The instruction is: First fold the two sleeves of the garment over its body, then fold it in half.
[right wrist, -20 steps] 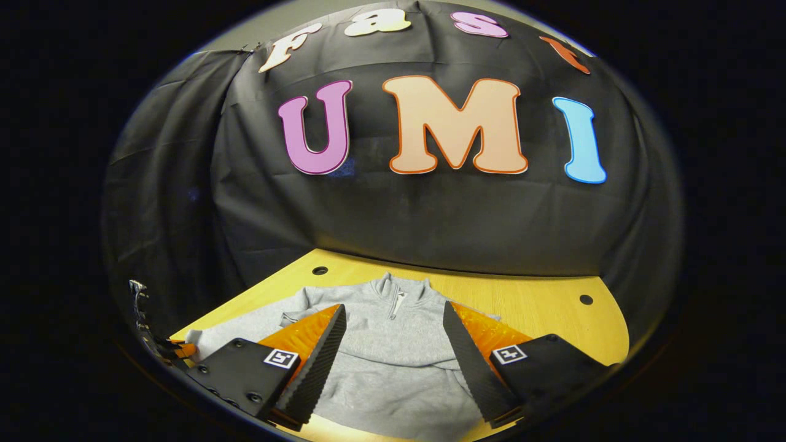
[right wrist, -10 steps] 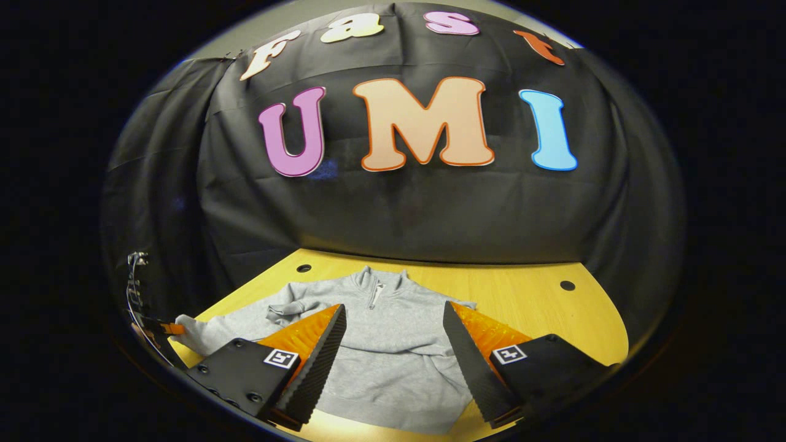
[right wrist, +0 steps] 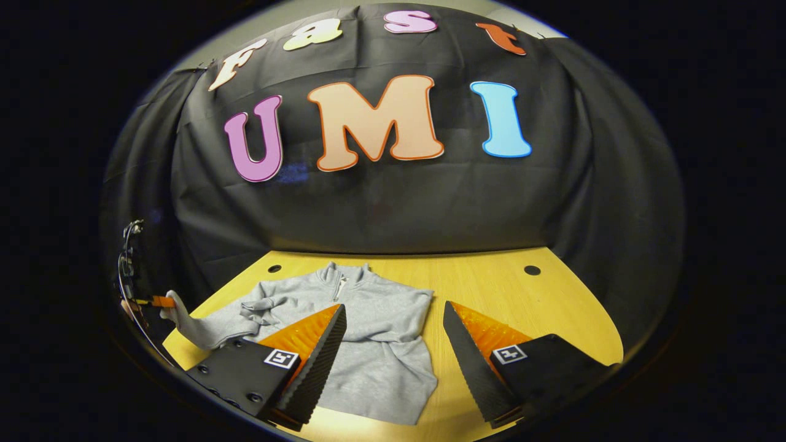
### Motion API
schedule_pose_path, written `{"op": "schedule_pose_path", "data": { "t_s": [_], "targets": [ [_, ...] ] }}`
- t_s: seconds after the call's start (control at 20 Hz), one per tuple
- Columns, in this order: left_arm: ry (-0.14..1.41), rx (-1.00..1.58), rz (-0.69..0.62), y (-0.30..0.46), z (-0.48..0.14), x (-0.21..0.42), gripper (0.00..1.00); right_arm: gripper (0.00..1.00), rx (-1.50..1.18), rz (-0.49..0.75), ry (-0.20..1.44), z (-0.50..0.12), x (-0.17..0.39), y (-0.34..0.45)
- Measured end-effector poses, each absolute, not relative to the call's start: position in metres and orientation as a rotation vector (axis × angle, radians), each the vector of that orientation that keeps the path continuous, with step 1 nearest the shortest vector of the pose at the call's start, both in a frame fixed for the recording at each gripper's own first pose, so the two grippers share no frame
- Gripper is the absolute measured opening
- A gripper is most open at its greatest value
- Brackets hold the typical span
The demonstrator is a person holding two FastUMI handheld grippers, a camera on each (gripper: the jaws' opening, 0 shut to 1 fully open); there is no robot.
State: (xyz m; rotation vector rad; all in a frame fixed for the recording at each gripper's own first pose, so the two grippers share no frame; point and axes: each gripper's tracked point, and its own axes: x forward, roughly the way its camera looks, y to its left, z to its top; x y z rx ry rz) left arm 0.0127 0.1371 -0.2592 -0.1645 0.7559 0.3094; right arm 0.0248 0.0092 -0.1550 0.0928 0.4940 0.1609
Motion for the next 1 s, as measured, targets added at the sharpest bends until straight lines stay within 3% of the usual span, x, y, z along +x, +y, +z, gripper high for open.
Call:
{"op": "schedule_pose_path", "data": {
  "t_s": [0.45, 1.0],
  "targets": [
    [0.636, -0.090, 0.100, 0.026, -0.210, 0.108, 0.00, 0.99, 0.112, 0.076, 0.518, -0.165, -0.006, -0.047],
    [0.585, -0.013, -0.217, -0.171, -0.186, 0.148, 0.00, 0.96, 0.105, -0.031, 0.517, -0.163, -0.027, -0.119]
  ]
}}
